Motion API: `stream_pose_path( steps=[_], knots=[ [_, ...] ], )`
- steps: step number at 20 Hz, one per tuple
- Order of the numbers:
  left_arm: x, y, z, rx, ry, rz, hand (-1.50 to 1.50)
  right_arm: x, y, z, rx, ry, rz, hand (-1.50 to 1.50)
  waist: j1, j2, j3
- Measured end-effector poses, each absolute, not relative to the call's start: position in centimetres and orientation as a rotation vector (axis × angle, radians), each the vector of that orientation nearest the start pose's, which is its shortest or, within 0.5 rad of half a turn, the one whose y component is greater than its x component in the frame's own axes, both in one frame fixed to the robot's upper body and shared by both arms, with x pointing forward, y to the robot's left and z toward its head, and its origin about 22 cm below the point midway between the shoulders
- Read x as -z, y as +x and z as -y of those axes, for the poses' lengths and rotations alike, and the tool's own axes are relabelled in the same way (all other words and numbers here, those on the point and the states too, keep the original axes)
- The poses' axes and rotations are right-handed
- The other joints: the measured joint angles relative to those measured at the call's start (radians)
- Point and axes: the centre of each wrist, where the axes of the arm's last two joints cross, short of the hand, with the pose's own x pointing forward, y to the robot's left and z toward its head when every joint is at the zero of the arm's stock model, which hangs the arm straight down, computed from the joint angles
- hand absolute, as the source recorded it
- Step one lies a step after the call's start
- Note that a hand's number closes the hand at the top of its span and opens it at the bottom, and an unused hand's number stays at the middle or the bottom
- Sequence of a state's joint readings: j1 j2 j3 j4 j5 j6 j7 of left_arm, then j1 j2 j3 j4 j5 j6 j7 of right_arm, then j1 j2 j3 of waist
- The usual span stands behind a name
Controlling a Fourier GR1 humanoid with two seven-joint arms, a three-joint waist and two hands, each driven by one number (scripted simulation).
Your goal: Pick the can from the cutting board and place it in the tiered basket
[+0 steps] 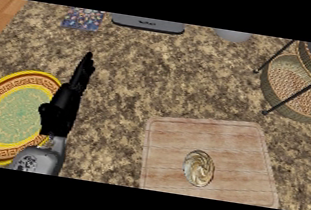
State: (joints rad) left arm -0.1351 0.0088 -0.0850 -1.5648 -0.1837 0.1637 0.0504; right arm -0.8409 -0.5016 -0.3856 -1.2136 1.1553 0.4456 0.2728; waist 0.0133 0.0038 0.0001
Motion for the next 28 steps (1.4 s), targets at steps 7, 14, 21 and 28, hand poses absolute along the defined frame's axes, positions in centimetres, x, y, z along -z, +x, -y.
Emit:
stream_pose_path(
  steps=[7, 14, 21, 28],
  knots=[
    [-3.2, 27.3, -19.5, 0.122, 0.181, 1.671, 0.0, -23.3, 39.5, 37.1, -0.529, -1.112, 1.169, -1.5, 0.0, -0.001, -0.001],
    [-3.0, 27.2, -19.1, 0.116, 0.185, 1.658, 0.0, -24.2, 38.9, 39.7, -0.257, -1.016, 1.315, -1.5, -0.008, -0.003, 0.0],
    [-2.9, 27.3, -20.3, 0.103, 0.202, 1.658, 0.0, -26.0, 34.6, 46.8, 0.034, -1.006, 1.295, -1.5, -0.021, -0.005, 0.0],
    [-3.0, 26.7, -21.1, 0.09, 0.215, 1.658, 0.0, -23.7, 26.1, 55.4, 0.218, -0.931, 1.315, -1.5, -0.037, -0.008, 0.001]
  ],
)
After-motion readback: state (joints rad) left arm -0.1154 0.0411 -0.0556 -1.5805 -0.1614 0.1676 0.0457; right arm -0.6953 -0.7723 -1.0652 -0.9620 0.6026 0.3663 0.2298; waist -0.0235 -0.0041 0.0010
